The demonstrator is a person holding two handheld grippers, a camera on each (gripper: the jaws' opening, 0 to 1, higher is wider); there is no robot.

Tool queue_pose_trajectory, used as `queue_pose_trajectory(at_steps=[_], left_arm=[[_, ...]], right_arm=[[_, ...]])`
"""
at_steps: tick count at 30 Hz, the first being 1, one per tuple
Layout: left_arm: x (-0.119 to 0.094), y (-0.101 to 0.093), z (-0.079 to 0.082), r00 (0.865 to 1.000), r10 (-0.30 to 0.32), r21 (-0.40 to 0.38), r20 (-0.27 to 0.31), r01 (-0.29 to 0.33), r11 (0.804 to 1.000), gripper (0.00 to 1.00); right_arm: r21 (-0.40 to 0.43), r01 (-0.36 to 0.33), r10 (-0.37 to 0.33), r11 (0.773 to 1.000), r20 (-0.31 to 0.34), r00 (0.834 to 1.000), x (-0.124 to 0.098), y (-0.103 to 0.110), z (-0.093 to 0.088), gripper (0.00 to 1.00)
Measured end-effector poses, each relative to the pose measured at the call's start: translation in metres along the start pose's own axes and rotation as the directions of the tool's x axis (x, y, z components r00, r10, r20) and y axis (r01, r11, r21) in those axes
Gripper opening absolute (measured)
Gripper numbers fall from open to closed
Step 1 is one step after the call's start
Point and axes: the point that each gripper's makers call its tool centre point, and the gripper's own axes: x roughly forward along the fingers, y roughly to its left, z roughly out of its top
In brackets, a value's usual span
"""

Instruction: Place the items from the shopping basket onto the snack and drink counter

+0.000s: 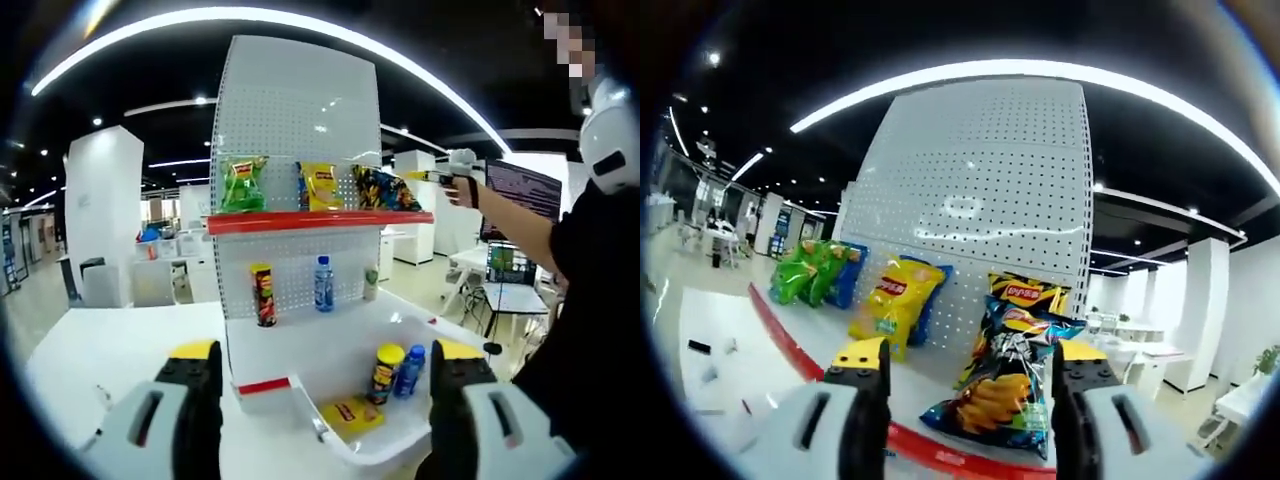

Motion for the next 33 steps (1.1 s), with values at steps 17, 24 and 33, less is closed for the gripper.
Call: queue_pose_trajectory(at_steps=[17, 24, 33], left_arm=[[0.015, 0.009, 0.000, 0.999, -0.053, -0.019, 0.012, 0.053, 0.998, 0.85], [0.020, 0.010, -0.001, 0.998, -0.069, -0.026, 0.009, 0.070, 0.997, 0.85], [0.011, 0.011, -0.003, 0.997, -0.075, -0.027, 0.007, 0.075, 0.997, 0.85]], right_arm=[[-0.078, -0.336, 0.337, 0.939, -0.002, 0.942, -0.095, 0.149, 0.001, 0.59], [-0.078, -0.397, 0.395, 0.915, -0.044, 0.918, -0.118, 0.180, -0.023, 0.59], [-0.076, -0.488, 0.481, 0.869, -0.092, 0.872, -0.138, 0.216, -0.046, 0.59]])
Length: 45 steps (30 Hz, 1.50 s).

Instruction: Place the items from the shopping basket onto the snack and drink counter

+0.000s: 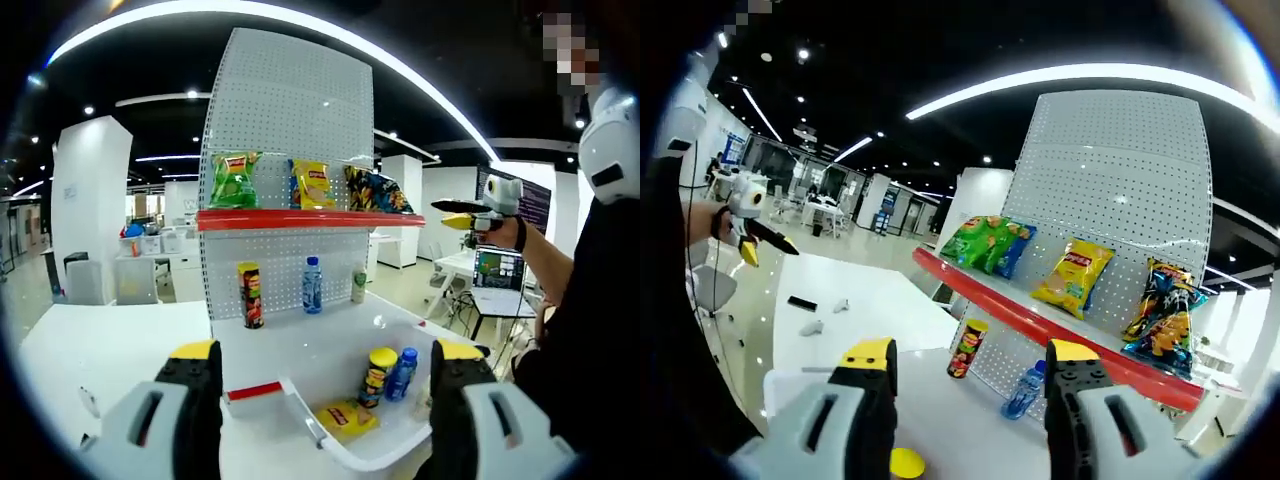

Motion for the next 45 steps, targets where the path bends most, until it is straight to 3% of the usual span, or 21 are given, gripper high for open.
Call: queue_pose_trajectory(at_steps=[9, 13, 20, 27, 29, 31, 32, 34, 35, 38, 40, 43, 45], left_arm=[[-0.011, 0.000, -0.003, 1.000, 0.007, 0.001, -0.007, -0.007, 1.000, 0.85], [-0.019, 0.002, -0.001, 1.000, 0.019, 0.000, 0.001, -0.019, 1.000, 0.85], [-0.030, 0.007, -0.007, 0.999, 0.045, -0.011, -0.007, -0.045, 0.999, 0.85], [-0.038, 0.009, -0.011, 0.998, 0.056, -0.021, -0.008, -0.057, 0.998, 0.85], [-0.040, 0.009, -0.011, 0.998, 0.057, -0.022, -0.008, -0.057, 0.998, 0.85], [-0.041, 0.009, -0.011, 0.998, 0.057, -0.021, -0.010, -0.057, 0.998, 0.85], [-0.042, 0.010, -0.011, 0.998, 0.058, -0.020, -0.013, -0.059, 0.998, 0.85], [-0.043, 0.012, -0.012, 0.998, 0.064, -0.021, -0.018, -0.065, 0.998, 0.85], [-0.043, 0.013, -0.013, 0.997, 0.070, -0.022, -0.022, -0.070, 0.997, 0.85], [-0.044, 0.015, -0.013, 0.997, 0.075, -0.021, -0.025, -0.075, 0.997, 0.85], [-0.045, 0.015, -0.014, 0.997, 0.074, -0.022, -0.025, -0.074, 0.997, 0.85], [-0.045, 0.017, -0.013, 0.997, 0.078, -0.021, -0.028, -0.079, 0.997, 0.85], [-0.046, 0.019, -0.013, 0.996, 0.083, -0.020, -0.027, -0.084, 0.996, 0.85]], right_arm=[[-0.015, -0.113, 0.111, 0.994, -0.086, 0.990, 0.009, 0.045, -0.028, 0.58], [-0.021, -0.179, 0.174, 0.984, -0.151, 0.973, 0.015, 0.072, -0.053, 0.56], [0.008, -0.278, 0.272, 0.960, -0.249, 0.930, 0.025, 0.113, -0.094, 0.55], [0.000, -0.352, 0.330, 0.936, -0.347, 0.878, 0.035, 0.144, -0.132, 0.55], [0.006, -0.380, 0.354, 0.925, -0.373, 0.857, 0.040, 0.155, -0.144, 0.55], [-0.004, -0.411, 0.370, 0.912, -0.430, 0.824, 0.043, 0.164, -0.159, 0.56], [0.000, -0.410, 0.371, 0.912, -0.424, 0.826, 0.049, 0.167, -0.163, 0.57], [0.029, -0.423, 0.394, 0.906, -0.426, 0.814, 0.058, 0.174, -0.172, 0.57], [0.015, -0.446, 0.402, 0.895, -0.459, 0.792, 0.059, 0.178, -0.180, 0.57], [-0.017, -0.498, 0.420, 0.867, -0.512, 0.750, 0.065, 0.187, -0.202, 0.57], [-0.029, -0.520, 0.431, 0.853, -0.521, 0.736, 0.071, 0.192, -0.209, 0.57], [-0.052, -0.555, 0.434, 0.830, -0.563, 0.703, 0.084, 0.198, -0.224, 0.56], [-0.050, -0.566, 0.442, 0.823, -0.569, 0.693, 0.092, 0.204, -0.228, 0.56]])
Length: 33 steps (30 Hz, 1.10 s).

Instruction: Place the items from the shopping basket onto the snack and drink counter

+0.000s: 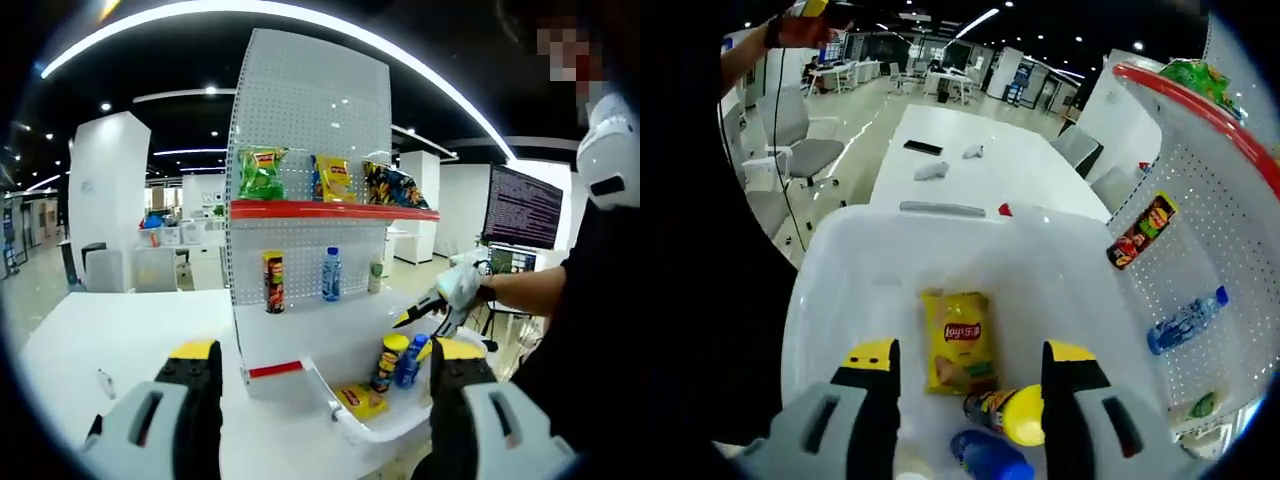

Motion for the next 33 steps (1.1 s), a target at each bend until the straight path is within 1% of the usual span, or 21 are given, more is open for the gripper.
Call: queue_pose_trajectory(at_steps=[3, 5, 7, 9, 10, 12, 16, 17, 22, 25, 33], left_arm=[[-0.001, 0.004, 0.001, 1.000, 0.010, -0.002, 0.002, -0.010, 1.000, 0.85], [-0.001, 0.005, 0.001, 1.000, 0.015, -0.003, 0.002, -0.015, 1.000, 0.85], [-0.001, 0.006, 0.000, 1.000, 0.017, -0.004, 0.001, -0.017, 1.000, 0.85], [-0.001, 0.008, -0.001, 1.000, 0.020, -0.005, -0.005, -0.020, 1.000, 0.85], [-0.002, 0.008, -0.002, 1.000, 0.022, -0.005, -0.008, -0.022, 1.000, 0.85], [-0.002, 0.010, -0.001, 1.000, 0.026, -0.006, -0.009, -0.026, 1.000, 0.85], [-0.003, 0.013, 0.000, 0.999, 0.035, -0.004, -0.010, -0.035, 0.999, 0.85], [-0.003, 0.013, 0.000, 0.999, 0.038, -0.003, -0.010, -0.038, 0.999, 0.85], [-0.006, 0.017, -0.001, 0.998, 0.054, -0.007, -0.015, -0.054, 0.999, 0.85], [-0.008, 0.019, -0.002, 0.998, 0.066, -0.008, -0.019, -0.066, 0.998, 0.85], [-0.013, 0.022, -0.005, 0.996, 0.084, -0.013, -0.033, -0.085, 0.996, 0.85]], right_arm=[[-0.014, -0.029, 0.029, 0.999, -0.021, 0.999, 0.017, 0.000, -0.002, 0.55], [-0.021, -0.060, 0.060, 0.998, -0.036, 0.998, 0.030, 0.003, -0.004, 0.56], [-0.009, -0.082, 0.082, 0.997, -0.061, 0.995, 0.045, 0.004, -0.009, 0.57], [-0.016, -0.098, 0.096, 0.995, -0.090, 0.991, 0.061, 0.004, -0.017, 0.57], [-0.024, -0.115, 0.111, 0.993, -0.111, 0.988, 0.073, 0.004, -0.024, 0.57], [-0.027, -0.134, 0.129, 0.991, -0.141, 0.982, 0.088, 0.007, -0.029, 0.57], [-0.027, -0.166, 0.159, 0.986, -0.168, 0.973, 0.117, 0.011, -0.036, 0.56], [-0.033, -0.175, 0.167, 0.984, -0.176, 0.970, 0.116, 0.018, -0.034, 0.56], [-0.051, -0.176, 0.164, 0.983, -0.187, 0.969, 0.133, 0.018, -0.034, 0.55], [-0.062, -0.190, 0.175, 0.980, -0.195, 0.965, 0.145, 0.019, -0.036, 0.55], [-0.071, -0.197, 0.178, 0.978, -0.219, 0.959, 0.173, 0.017, -0.048, 0.54]])
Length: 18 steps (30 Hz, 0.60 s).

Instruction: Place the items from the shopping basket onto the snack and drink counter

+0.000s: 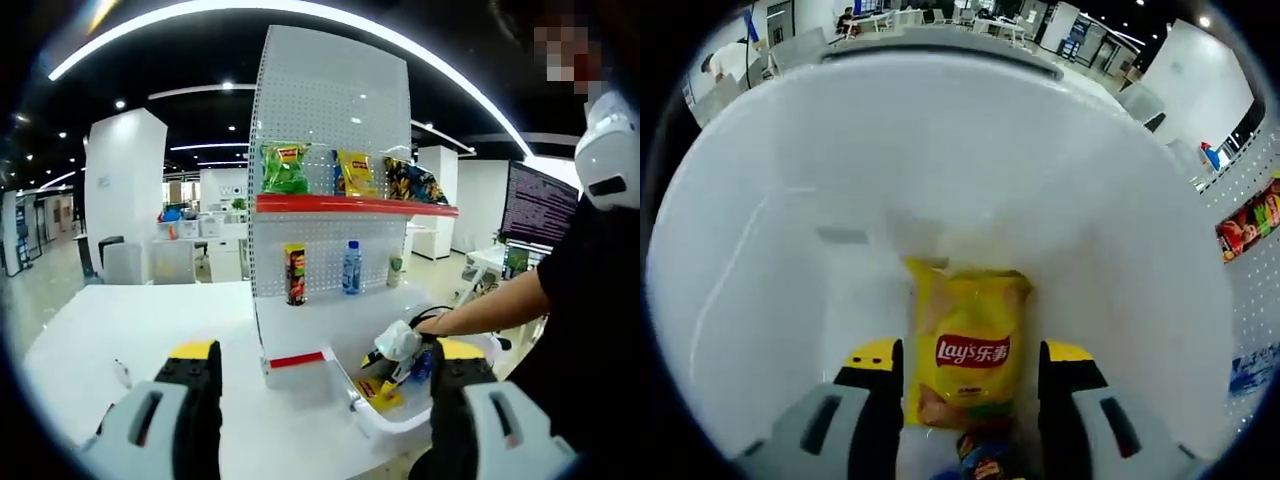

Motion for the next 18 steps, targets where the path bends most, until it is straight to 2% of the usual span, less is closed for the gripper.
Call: queue_pose_trajectory(at_steps=[5, 11, 18], left_arm=[[0.000, 0.001, 0.001, 1.000, 0.005, 0.004, -0.007, -0.005, 1.000, 0.85], [0.000, 0.001, 0.001, 1.000, 0.010, 0.007, -0.016, -0.010, 1.000, 0.85], [-0.004, 0.002, 0.001, 0.999, 0.022, 0.009, -0.025, -0.022, 1.000, 0.85]], right_arm=[[-0.002, 0.005, -0.005, 1.000, -0.034, 0.999, 0.014, -0.002, -0.010, 0.53], [-0.025, -0.016, 0.015, 1.000, -0.057, 0.998, 0.025, 0.004, -0.012, 0.53], [-0.016, -0.026, 0.025, 1.000, -0.086, 0.996, 0.048, -0.003, -0.022, 0.53]])
